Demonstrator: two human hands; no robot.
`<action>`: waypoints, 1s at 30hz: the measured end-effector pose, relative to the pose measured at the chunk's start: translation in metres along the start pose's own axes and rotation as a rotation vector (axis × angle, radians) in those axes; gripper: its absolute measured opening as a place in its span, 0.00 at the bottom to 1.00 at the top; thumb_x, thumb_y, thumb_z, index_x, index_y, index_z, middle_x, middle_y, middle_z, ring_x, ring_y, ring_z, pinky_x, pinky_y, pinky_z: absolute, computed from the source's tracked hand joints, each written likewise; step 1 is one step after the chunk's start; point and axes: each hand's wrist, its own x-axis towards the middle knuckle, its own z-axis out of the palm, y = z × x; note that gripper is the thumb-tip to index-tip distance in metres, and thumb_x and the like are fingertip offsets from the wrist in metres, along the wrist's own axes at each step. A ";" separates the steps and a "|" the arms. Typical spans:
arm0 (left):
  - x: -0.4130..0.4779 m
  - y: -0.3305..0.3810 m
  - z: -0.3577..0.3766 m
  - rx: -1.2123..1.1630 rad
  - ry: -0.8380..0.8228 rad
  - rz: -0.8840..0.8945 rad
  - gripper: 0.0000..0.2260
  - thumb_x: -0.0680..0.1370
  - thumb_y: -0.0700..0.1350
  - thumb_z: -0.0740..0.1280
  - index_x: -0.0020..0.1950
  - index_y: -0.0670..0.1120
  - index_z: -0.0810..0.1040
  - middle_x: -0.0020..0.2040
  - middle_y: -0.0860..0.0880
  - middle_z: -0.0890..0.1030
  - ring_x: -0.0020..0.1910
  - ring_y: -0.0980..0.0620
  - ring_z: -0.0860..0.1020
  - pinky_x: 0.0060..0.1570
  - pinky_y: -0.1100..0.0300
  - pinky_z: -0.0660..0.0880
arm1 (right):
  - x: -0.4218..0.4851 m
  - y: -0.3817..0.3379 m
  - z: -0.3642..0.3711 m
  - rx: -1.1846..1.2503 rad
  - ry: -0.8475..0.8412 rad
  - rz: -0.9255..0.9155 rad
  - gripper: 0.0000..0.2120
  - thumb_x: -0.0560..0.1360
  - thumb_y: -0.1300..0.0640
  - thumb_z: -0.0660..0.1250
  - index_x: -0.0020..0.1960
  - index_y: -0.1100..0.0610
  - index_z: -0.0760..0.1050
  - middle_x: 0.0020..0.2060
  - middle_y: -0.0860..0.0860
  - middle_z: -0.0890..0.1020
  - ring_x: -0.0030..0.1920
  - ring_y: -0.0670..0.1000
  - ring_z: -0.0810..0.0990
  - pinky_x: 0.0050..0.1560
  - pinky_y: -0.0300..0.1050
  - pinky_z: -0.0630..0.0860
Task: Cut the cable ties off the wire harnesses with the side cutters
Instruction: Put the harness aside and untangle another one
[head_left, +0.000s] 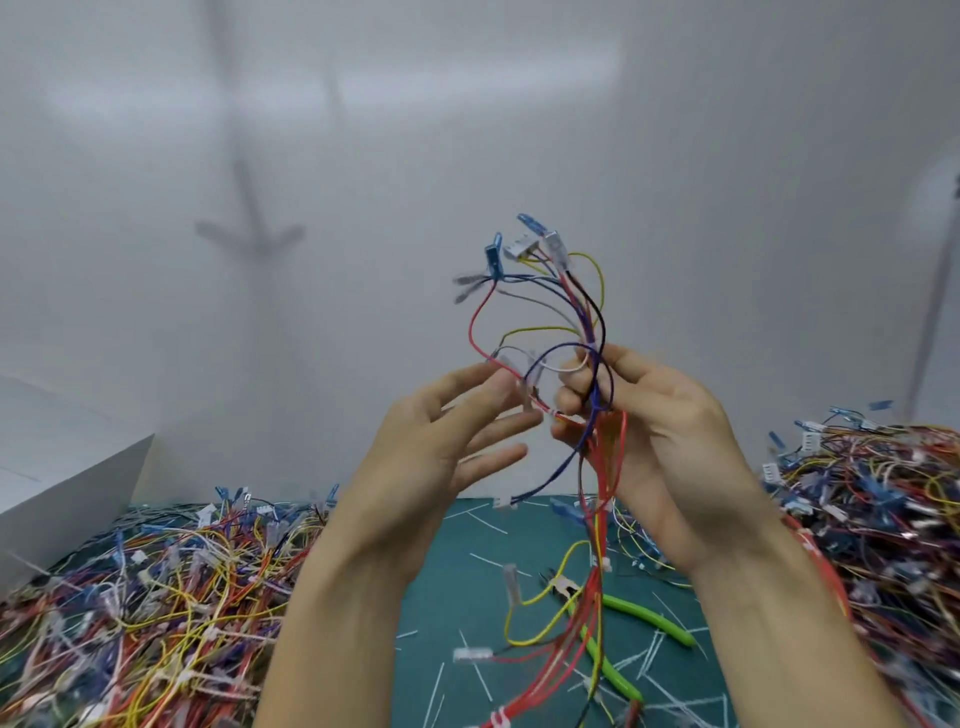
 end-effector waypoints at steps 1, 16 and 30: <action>0.000 0.001 0.003 -0.094 -0.006 0.000 0.19 0.71 0.49 0.74 0.59 0.44 0.80 0.55 0.45 0.85 0.55 0.47 0.83 0.54 0.54 0.80 | 0.000 0.000 0.000 0.006 -0.011 0.032 0.10 0.82 0.66 0.55 0.52 0.63 0.75 0.36 0.52 0.77 0.37 0.48 0.76 0.41 0.42 0.78; -0.004 0.012 0.010 -0.442 0.182 0.104 0.10 0.68 0.45 0.72 0.49 0.46 0.84 0.49 0.46 0.86 0.43 0.46 0.86 0.40 0.58 0.82 | 0.002 0.005 -0.007 -0.274 0.233 -0.088 0.05 0.71 0.61 0.72 0.44 0.56 0.86 0.40 0.51 0.87 0.42 0.48 0.84 0.45 0.40 0.79; -0.008 0.016 0.004 -0.145 0.253 0.089 0.12 0.78 0.46 0.67 0.58 0.43 0.79 0.46 0.47 0.87 0.42 0.50 0.86 0.37 0.61 0.81 | 0.000 0.000 0.002 -0.074 0.293 -0.032 0.10 0.69 0.62 0.71 0.50 0.59 0.83 0.44 0.57 0.87 0.41 0.53 0.87 0.39 0.39 0.82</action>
